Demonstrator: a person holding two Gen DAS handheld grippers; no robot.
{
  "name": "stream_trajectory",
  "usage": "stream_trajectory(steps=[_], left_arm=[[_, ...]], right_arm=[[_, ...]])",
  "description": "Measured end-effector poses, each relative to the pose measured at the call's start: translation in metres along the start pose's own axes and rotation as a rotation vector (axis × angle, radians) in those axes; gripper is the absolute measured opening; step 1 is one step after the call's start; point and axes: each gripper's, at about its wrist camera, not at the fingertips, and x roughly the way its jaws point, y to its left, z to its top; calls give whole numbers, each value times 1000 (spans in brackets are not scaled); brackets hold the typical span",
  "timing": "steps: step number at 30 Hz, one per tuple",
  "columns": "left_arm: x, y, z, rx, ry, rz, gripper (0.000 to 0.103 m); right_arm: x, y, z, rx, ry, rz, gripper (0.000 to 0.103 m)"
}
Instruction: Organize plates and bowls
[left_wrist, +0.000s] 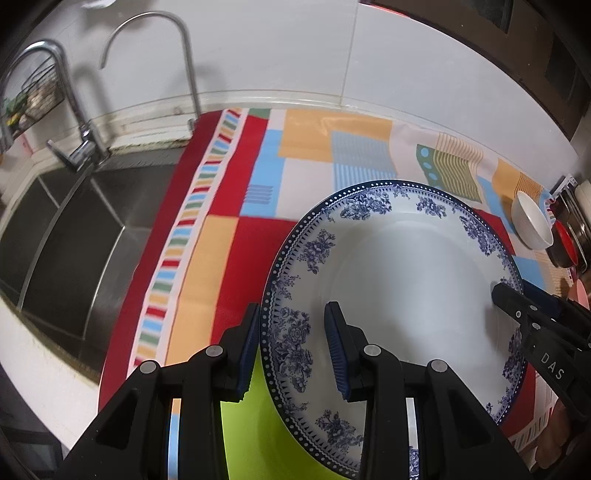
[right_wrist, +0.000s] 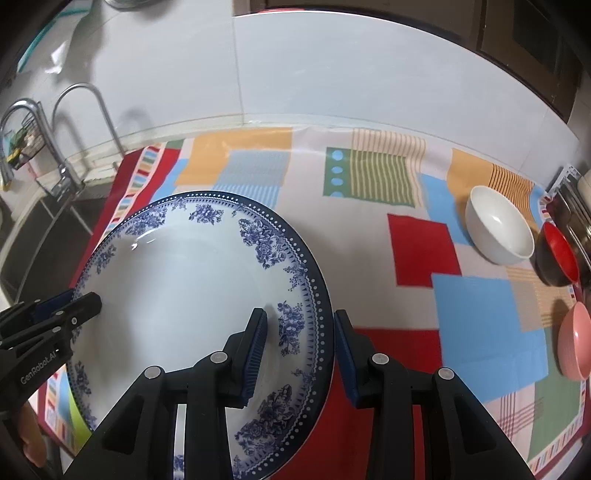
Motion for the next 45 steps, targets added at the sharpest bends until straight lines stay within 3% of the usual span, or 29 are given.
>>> stream_trajectory(steps=[18, 45], left_arm=[[-20, 34, -52, -22, 37, 6, 34], [0, 37, -71, 19, 128, 3, 34]], right_arm=[[-21, 43, -44, -47, 45, 16, 37], [0, 48, -75, -5, 154, 18, 38]])
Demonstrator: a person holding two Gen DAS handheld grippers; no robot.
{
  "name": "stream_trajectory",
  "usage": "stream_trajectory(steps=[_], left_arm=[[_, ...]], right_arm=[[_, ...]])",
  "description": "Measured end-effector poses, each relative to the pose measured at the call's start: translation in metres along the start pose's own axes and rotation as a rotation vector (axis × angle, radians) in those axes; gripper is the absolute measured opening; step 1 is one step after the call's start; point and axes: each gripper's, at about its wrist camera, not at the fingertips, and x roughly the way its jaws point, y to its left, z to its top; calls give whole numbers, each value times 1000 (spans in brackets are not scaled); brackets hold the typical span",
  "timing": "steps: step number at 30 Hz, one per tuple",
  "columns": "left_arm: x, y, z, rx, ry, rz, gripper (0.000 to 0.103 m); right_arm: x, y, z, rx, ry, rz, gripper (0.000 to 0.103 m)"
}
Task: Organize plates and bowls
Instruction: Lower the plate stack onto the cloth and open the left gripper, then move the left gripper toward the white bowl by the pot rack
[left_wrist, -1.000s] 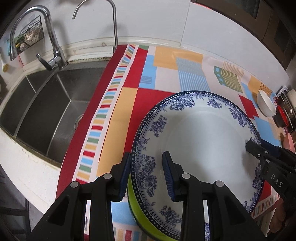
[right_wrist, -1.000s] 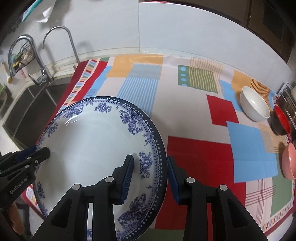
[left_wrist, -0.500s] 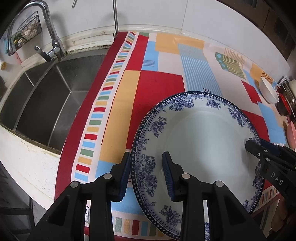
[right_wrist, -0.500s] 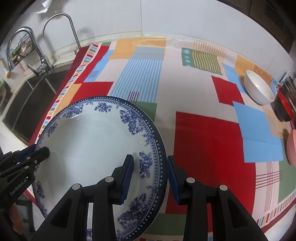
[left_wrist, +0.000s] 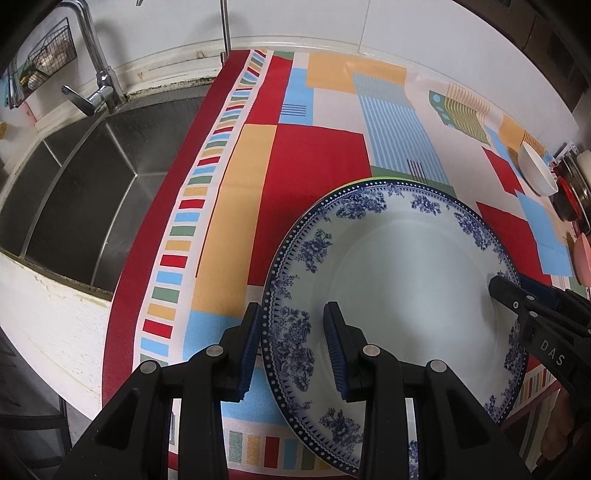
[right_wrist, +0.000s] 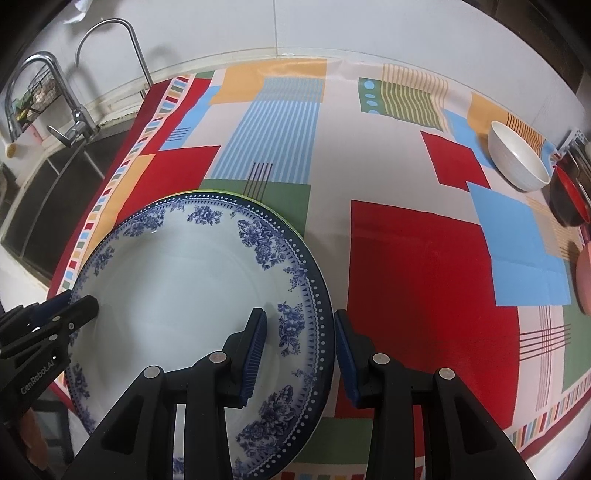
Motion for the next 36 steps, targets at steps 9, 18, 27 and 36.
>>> stream_trajectory(steps=[9, 18, 27, 36], left_arm=[[4, -1, -1, 6, 13, -20, 40], [-13, -5, 4, 28, -75, 28, 62], [-48, -25, 21, 91, -208, 14, 71], [-71, -73, 46, 190, -298, -75, 77]], right_arm=[[1, -1, -2, 12, 4, 3, 40], [-5, -4, -1, 20, -31, -6, 56], [-41, -15, 3, 62, -161, -23, 66], [-69, -46, 7, 117, -221, -34, 66]])
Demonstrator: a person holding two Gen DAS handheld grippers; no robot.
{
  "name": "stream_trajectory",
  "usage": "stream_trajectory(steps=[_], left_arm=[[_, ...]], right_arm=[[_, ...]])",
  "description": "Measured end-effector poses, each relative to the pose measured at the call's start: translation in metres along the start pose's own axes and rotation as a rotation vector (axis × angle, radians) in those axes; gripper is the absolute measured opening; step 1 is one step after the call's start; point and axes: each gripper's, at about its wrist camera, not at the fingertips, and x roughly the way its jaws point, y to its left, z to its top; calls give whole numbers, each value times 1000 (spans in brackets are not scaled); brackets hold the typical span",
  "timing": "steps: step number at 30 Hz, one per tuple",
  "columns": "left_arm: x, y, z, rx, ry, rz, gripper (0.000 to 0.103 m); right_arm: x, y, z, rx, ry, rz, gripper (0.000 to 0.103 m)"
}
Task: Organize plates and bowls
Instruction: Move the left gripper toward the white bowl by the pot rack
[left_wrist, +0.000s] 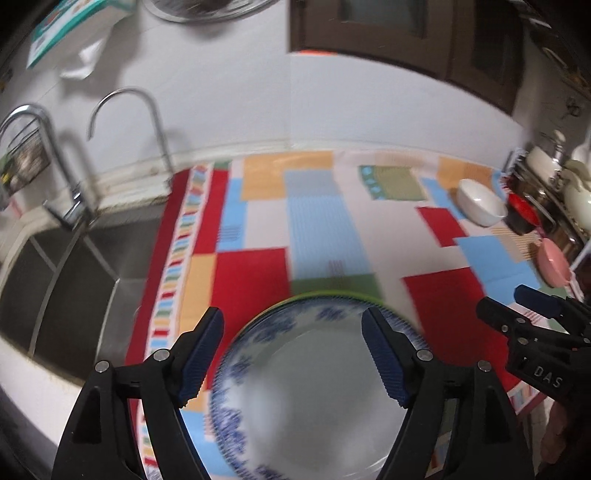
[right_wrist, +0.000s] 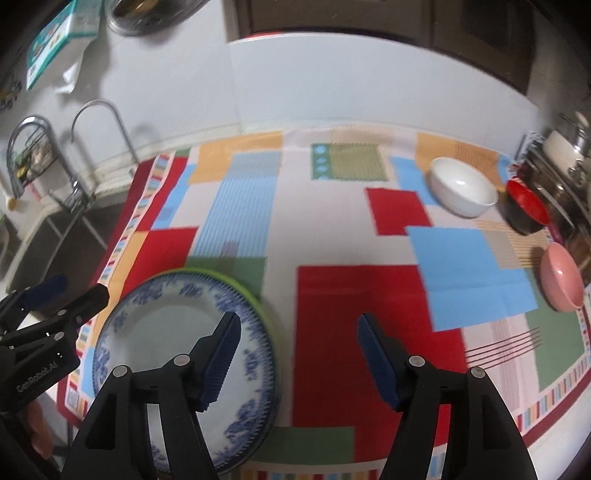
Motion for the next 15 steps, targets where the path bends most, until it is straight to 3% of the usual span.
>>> stream_trajectory(steps=[7, 15], left_arm=[[6, -46, 27, 71, -16, -102, 78], [18, -105, 55, 161, -36, -153, 78]], right_arm=[[-15, -44, 11, 69, -55, -48, 67], [-28, -101, 28, 140, -110, -133, 67]])
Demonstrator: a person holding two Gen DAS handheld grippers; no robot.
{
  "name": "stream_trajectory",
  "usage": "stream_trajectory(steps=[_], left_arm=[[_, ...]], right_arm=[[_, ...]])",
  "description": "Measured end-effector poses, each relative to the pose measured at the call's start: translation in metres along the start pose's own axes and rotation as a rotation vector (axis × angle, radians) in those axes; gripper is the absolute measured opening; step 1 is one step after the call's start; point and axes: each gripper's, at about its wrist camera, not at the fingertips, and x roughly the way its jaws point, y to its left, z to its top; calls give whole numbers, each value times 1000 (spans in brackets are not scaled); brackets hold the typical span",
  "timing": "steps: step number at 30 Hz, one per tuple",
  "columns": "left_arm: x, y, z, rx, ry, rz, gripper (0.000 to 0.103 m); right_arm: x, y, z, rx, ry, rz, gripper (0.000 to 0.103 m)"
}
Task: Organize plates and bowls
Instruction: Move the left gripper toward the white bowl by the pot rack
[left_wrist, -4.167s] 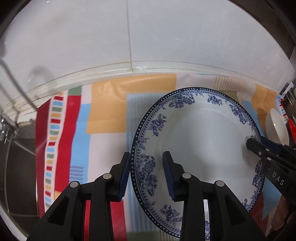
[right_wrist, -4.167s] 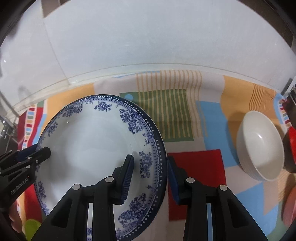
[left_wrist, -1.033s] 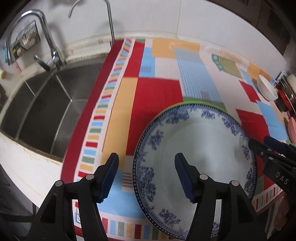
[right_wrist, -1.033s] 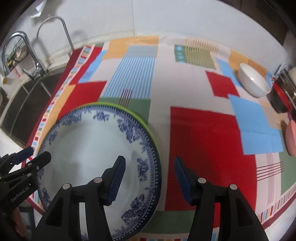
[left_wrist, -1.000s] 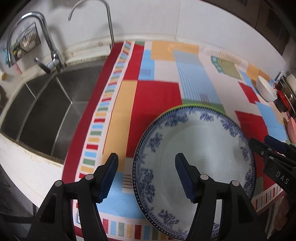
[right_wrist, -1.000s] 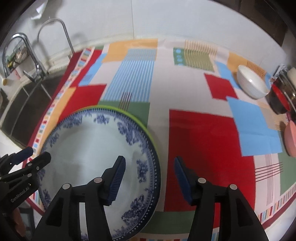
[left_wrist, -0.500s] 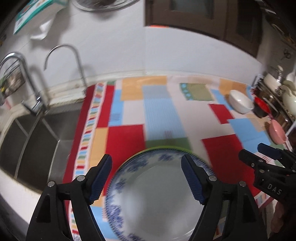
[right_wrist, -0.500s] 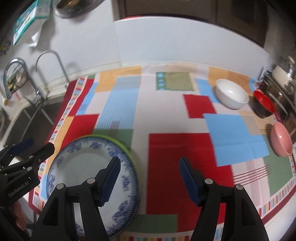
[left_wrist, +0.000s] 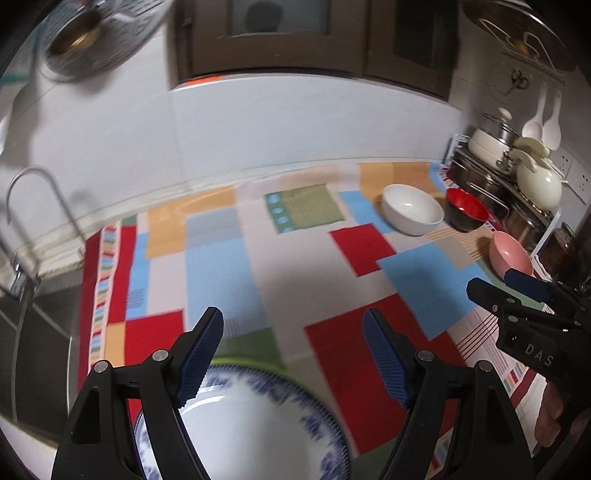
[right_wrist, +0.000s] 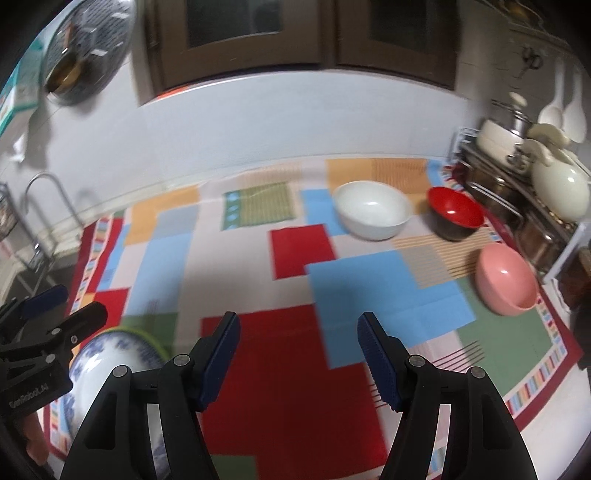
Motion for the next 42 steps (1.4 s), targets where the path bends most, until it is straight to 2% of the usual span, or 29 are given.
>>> stream_trajectory(steps=[7, 13, 17, 27, 35, 37, 42], left_arm=[[28, -39, 38, 65, -20, -28, 78], [63, -64, 70, 103, 4, -56, 77], [85, -79, 90, 136, -1, -43, 77], [152, -101, 133, 187, 30, -73, 77], [210, -116, 148, 210, 92, -103, 77], [224, -120, 150, 199, 115, -119, 73], [252, -130, 152, 187, 163, -155, 72]], right_arm=[[12, -46, 24, 60, -24, -36, 66], [32, -83, 47, 104, -38, -64, 66], [51, -105, 61, 129, -34, -70, 66], [100, -138, 90, 183, -14, -69, 66], [151, -164, 105, 253, 26, -84, 66], [160, -169, 106, 266, 38, -83, 66], [183, -172, 109, 272, 67, -75, 65]])
